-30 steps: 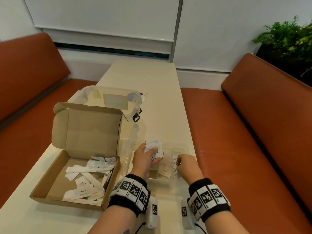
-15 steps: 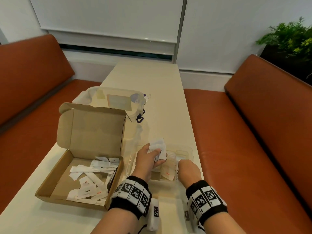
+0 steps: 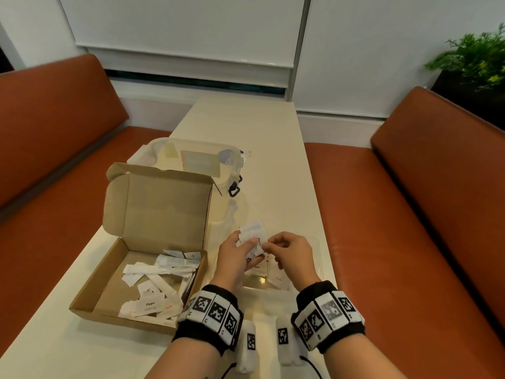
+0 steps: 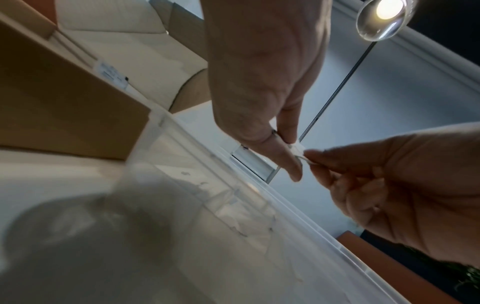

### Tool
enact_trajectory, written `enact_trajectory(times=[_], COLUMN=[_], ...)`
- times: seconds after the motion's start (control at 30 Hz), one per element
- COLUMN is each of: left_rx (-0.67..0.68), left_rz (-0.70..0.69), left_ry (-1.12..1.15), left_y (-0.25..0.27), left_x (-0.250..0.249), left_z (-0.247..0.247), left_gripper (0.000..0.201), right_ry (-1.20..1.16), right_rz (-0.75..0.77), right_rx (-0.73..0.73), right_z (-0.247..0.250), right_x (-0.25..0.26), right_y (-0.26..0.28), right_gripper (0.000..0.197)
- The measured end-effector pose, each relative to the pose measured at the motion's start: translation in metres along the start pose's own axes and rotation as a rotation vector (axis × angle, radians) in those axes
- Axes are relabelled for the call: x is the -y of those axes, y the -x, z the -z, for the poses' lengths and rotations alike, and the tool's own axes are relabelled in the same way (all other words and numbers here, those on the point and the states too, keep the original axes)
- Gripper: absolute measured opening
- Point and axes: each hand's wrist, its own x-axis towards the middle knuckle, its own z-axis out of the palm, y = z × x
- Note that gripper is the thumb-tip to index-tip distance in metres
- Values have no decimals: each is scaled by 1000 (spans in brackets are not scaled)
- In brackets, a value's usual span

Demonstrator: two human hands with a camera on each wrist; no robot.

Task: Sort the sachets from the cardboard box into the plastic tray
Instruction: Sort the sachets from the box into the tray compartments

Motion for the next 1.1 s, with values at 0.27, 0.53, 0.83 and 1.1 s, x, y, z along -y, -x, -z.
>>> enact_trajectory(times=[0.27, 0.53, 0.83, 1.1], left_rx=[-122, -135, -169, -206], left_rz=[-100, -107, -86, -67], left_ry=[78, 108, 43, 15], left_y=[-7, -11, -13, -17], left_x=[-5, -6, -1, -1], left_z=[26, 32, 34, 33], left_gripper=[23, 18, 20, 21], right_ry=[232, 826, 1001, 968], right_rz=[56, 174, 201, 246], right_rx=[-20, 156, 177, 174], right_z=[-4, -31, -37, -38], right_x=[-3, -12, -26, -31], right_y=[-12, -19, -22, -18], right_gripper=[13, 20, 17, 9])
